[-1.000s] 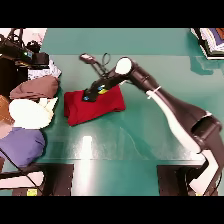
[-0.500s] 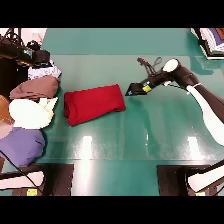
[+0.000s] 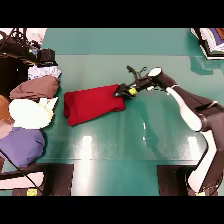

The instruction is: Fold the shirts.

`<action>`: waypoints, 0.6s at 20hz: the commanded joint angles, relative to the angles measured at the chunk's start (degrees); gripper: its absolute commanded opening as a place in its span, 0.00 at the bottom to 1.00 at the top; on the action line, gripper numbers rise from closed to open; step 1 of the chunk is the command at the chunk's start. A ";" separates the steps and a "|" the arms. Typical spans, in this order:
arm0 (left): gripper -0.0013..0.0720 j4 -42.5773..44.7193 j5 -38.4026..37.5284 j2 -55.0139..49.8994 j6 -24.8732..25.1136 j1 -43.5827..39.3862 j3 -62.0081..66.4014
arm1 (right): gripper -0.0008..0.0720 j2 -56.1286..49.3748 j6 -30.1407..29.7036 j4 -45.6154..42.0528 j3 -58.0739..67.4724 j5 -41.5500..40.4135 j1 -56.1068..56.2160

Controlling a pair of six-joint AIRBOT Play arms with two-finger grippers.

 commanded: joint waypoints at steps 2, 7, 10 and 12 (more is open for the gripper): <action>0.05 -0.13 -0.22 -0.02 0.02 -0.28 -0.02 | 0.30 -5.46 -0.07 2.58 9.14 2.19 5.25; 0.05 -0.07 -0.46 -0.02 0.02 -4.68 -0.02 | 0.03 -4.74 0.70 -3.91 17.88 4.35 3.93; 0.05 -0.09 -0.48 0.00 0.02 -9.25 -0.02 | 0.03 0.55 3.82 -13.27 18.29 5.01 -1.36; 0.05 -0.07 -0.39 0.00 0.02 -11.69 -0.02 | 0.03 6.27 4.96 -18.80 14.62 4.85 -7.28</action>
